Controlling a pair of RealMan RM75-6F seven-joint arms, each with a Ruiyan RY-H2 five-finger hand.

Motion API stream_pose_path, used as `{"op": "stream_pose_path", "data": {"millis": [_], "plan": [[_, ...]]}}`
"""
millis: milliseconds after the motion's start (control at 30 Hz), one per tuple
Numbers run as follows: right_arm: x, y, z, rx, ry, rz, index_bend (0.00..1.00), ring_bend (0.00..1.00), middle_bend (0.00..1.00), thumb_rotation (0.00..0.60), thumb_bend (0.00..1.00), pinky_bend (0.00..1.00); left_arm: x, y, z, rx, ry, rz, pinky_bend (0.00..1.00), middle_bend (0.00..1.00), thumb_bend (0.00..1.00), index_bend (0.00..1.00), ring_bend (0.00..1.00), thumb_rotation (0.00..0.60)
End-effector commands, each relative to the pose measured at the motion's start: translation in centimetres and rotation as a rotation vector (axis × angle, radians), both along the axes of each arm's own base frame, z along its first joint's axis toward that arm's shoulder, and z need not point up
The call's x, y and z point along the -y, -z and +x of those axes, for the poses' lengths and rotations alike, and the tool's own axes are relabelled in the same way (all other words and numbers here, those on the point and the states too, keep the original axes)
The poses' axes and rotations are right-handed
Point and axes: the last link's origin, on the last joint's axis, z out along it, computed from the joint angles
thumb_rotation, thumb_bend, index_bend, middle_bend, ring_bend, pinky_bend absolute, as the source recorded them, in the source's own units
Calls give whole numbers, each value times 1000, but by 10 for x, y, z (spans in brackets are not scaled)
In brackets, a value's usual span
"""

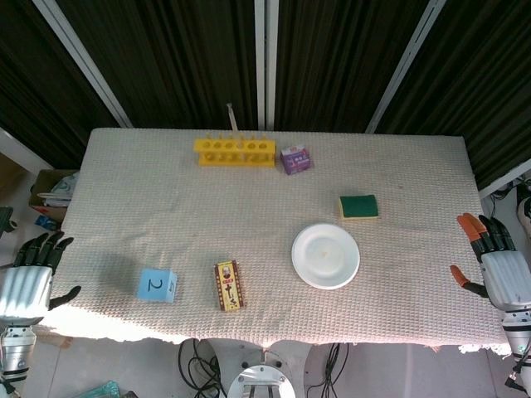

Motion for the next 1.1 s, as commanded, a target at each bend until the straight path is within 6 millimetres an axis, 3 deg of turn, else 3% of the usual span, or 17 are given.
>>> {"op": "stream_pose_path", "data": {"millis": [33, 367, 600, 800, 933, 1100], "plan": [[3, 3, 4, -6, -8, 10, 0, 0, 81, 600, 209, 0, -1, -1, -3, 6, -30, -4, 147, 125, 10, 171, 94, 600], [15, 10, 17, -33, -20, 35, 0, 0, 96, 600, 210, 0, 2, -8, -11, -15, -55, 39, 147, 124, 10, 170, 94, 600], [76, 38, 38, -107, -5, 127, 0, 0, 92, 600, 181, 0, 5, -9, -13, -15, -55, 56, 147, 124, 10, 170, 94, 600], [141, 92, 51, -132, 38, 245, 0, 0, 125, 600, 171, 1, 11, -6, -17, 2, -65, 46, 147, 124, 10, 170, 94, 600], [167, 120, 58, -177, 40, 274, 5, 0, 154, 600, 171, 13, 12, -6, -21, 6, -74, 43, 147, 124, 10, 171, 93, 600], [183, 142, 64, -209, 43, 300, 93, 1, 178, 600, 169, 36, 13, -4, -24, 17, -89, 36, 147, 124, 10, 171, 93, 600]]}}
